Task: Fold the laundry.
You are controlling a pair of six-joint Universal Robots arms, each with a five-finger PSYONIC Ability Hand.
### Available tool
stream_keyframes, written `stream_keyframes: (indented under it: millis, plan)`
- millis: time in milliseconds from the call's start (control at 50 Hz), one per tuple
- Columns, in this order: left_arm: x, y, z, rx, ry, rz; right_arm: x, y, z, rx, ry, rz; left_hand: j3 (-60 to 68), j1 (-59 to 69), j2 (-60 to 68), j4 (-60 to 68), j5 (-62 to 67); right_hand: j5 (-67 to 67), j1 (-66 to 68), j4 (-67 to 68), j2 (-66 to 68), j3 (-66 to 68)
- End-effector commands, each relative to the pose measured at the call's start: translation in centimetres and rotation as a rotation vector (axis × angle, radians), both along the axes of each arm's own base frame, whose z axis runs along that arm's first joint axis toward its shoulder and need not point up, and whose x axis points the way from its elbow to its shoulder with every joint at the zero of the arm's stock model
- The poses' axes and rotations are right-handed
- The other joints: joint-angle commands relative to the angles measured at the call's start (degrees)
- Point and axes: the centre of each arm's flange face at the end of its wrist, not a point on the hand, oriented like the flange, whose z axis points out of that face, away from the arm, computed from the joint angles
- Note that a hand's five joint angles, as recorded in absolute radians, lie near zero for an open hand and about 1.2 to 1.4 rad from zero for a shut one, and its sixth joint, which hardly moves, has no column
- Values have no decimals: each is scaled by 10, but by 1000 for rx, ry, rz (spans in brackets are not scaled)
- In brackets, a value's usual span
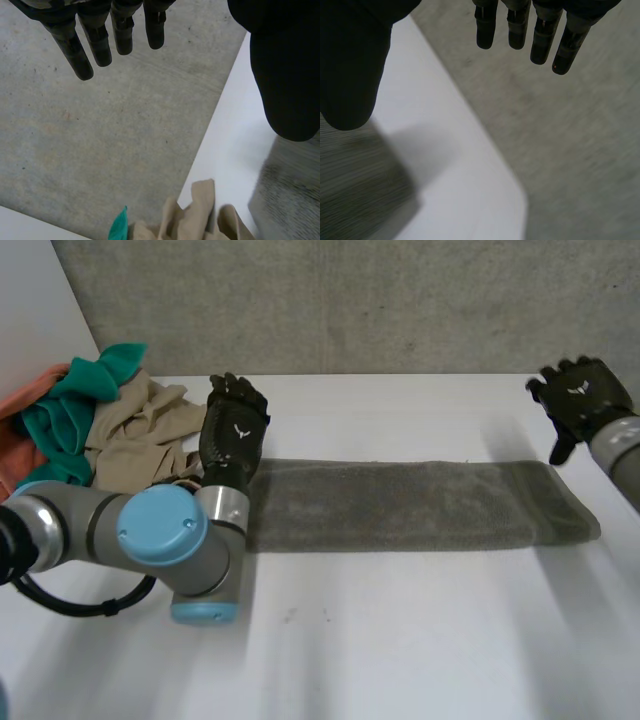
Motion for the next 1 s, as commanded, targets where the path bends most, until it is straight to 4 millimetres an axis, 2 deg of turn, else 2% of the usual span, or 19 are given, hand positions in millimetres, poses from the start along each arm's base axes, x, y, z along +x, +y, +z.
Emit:
stream_keyframes:
  millis: [20,60,120,260,300,340,420,480,520,600,720,800,820,860,880,900,960,980,1000]
  plan:
    - [13,25,1,70,54,-23,-34,22,-26,275,-43,-40,-22,-9,-18,-17,-27,17,38,20,28,31]
    - [14,29,3,85,89,-35,-41,21,-35,297,-45,-57,-22,-9,-18,-17,-27,62,83,66,73,77]
    - [13,30,4,92,107,-40,-49,17,-61,341,-22,-67,-22,-9,-18,-17,-27,108,129,111,119,122]
    - [14,30,4,93,106,-38,-52,9,-90,351,34,-64,-22,-9,-18,-17,-27,161,182,165,173,176]
    - [14,30,3,96,106,-38,-56,5,-96,341,42,-71,-22,-9,-18,-17,-27,374,395,378,385,389]
    - [14,30,3,96,106,-37,-58,1,-97,329,43,-77,-22,-9,-18,-17,-27,661,682,664,672,675]
    - [15,31,5,95,107,-35,-73,-7,-90,289,49,-126,-22,-9,-18,-17,-27,662,683,666,674,677]
    - [16,33,9,90,110,-36,-98,-15,-79,244,58,-216,-22,-9,-18,-17,-27,662,683,666,674,677]
    - [18,34,13,85,113,-36,-115,-21,-61,170,75,-273,-22,-9,-18,-17,-27,662,683,666,674,677]
    - [22,39,21,77,123,-36,-135,-31,-44,74,161,-311,-22,-9,-18,-17,-27,662,683,666,674,677]
    - [27,42,30,65,132,-33,-137,-33,-34,3,330,-280,-22,-9,-18,-17,-27,662,683,666,674,677]
    - [29,44,34,60,138,-31,-93,-29,-22,-67,306,-162,-22,-9,-18,-17,-27,662,683,666,674,677]
    - [29,45,35,58,139,-31,-62,-22,-12,-106,268,-79,-22,-9,-18,-17,-27,662,683,666,674,677]
    - [30,46,36,58,143,-32,-36,-13,-2,-142,225,0,-22,-9,-18,-17,-27,662,683,666,674,677]
    - [30,46,38,56,151,-33,-23,-7,2,-156,207,41,-22,-9,-18,-17,-27,662,683,666,674,677]
    - [31,47,39,57,153,-34,2,4,10,-182,178,122,-22,-9,-18,-17,-27,662,683,666,674,677]
    - [31,47,42,53,167,-36,39,23,15,-198,132,239,-22,-9,-18,-17,-27,662,683,666,674,677]
    - [31,48,42,53,168,-37,64,37,17,-206,111,318,-22,-9,-18,-17,-27,662,683,666,674,677]
    - [32,48,42,55,169,-37,75,44,17,-209,104,355,-22,-9,-18,-17,-27,662,683,666,674,677]
